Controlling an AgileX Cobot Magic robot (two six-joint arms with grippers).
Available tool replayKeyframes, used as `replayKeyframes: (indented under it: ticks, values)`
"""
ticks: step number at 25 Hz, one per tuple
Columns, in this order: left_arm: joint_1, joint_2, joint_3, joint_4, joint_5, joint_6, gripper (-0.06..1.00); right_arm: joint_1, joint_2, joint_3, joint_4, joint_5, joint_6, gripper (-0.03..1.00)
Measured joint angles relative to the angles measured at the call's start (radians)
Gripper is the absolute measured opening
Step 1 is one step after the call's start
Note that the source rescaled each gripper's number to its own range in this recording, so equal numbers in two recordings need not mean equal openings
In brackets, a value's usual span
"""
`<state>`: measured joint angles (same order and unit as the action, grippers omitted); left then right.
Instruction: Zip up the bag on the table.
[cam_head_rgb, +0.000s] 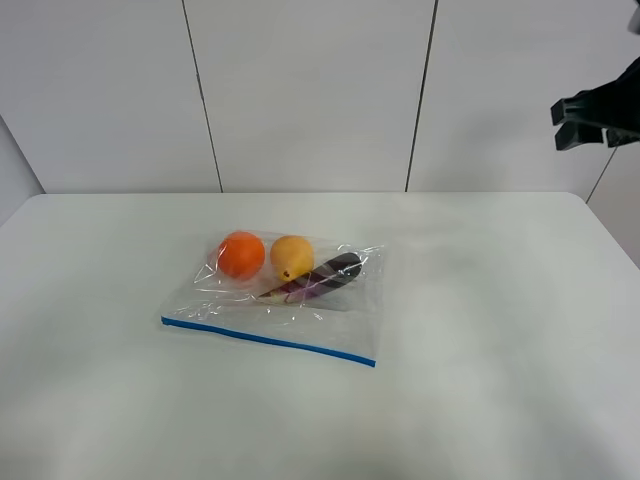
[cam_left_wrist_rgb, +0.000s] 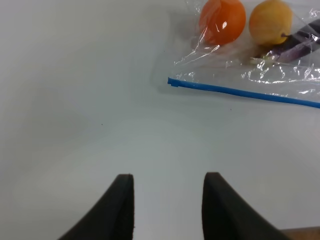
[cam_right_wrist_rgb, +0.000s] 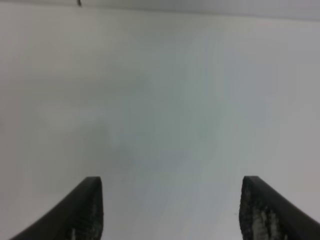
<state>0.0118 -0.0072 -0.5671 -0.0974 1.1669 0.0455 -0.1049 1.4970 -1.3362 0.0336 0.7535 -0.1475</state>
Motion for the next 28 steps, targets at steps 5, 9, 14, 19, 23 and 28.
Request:
replayKeyframes:
  ticks: [5, 9, 14, 19, 23, 28]
  values:
    - [0.000, 0.000, 0.000, 0.000, 0.000, 0.000, 0.50, 0.000, -0.137, 0.000, -0.003, 0.014, 0.000, 0.89]
    - [0.000, 0.000, 0.000, 0.000, 0.000, 0.000, 0.50, 0.000, -0.219, 0.000, -0.004, 0.029, 0.000, 0.89]
    - [0.000, 0.000, 0.000, 0.000, 0.000, 0.000, 0.50, 0.000, -0.294, 0.000, -0.004, 0.055, 0.000, 0.89]
    - [0.000, 0.000, 0.000, 0.000, 0.000, 0.000, 0.50, 0.000, -0.366, 0.000, 0.002, 0.095, 0.000, 0.89]
    - [0.000, 0.000, 0.000, 0.000, 0.000, 0.000, 0.50, 0.000, -0.451, 0.001, 0.015, 0.137, 0.000, 0.89]
    - [0.000, 0.000, 0.000, 0.000, 0.000, 0.000, 0.50, 0.000, -0.607, 0.044, 0.025, 0.160, 0.000, 0.89]
